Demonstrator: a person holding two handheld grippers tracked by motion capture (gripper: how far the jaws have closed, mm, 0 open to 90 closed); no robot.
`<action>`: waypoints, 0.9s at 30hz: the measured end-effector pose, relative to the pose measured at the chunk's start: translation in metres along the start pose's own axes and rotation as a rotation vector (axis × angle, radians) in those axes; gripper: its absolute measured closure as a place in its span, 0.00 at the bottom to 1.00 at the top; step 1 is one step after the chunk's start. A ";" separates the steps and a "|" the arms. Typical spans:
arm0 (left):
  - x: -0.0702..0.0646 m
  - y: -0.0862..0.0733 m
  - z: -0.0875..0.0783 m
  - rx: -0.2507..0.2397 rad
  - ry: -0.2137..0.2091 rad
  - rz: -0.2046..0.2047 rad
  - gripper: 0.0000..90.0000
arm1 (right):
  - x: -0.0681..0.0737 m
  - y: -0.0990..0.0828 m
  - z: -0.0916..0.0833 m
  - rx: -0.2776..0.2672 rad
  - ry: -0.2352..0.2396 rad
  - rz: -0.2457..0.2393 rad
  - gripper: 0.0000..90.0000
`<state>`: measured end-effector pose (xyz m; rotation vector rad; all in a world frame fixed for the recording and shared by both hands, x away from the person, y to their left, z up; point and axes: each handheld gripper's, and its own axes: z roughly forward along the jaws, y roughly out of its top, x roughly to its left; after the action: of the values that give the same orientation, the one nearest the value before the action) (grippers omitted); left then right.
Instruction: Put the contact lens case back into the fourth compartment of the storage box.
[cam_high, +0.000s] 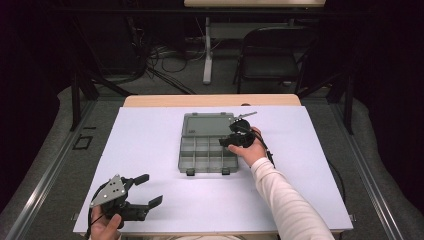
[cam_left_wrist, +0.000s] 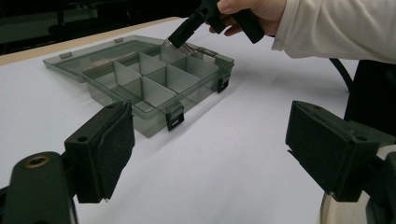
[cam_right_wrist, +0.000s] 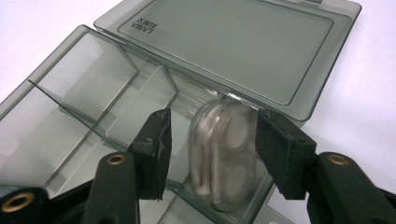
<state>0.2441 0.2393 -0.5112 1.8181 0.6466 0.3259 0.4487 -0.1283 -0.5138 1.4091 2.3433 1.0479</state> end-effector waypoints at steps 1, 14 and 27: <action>0.000 0.000 0.000 -0.001 0.000 -0.003 0.18 | 0.000 0.000 0.000 -0.012 -0.001 -0.002 0.51; 0.000 0.000 0.000 0.002 0.002 0.001 0.18 | 0.003 0.001 -0.006 -0.032 -0.021 0.003 0.36; 0.000 0.000 0.000 0.001 0.004 0.002 0.18 | 0.012 0.001 -0.013 -0.079 -0.026 -0.021 0.25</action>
<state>0.2446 0.2394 -0.5114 1.8199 0.6475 0.3302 0.4370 -0.1237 -0.5017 1.3589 2.2673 1.0965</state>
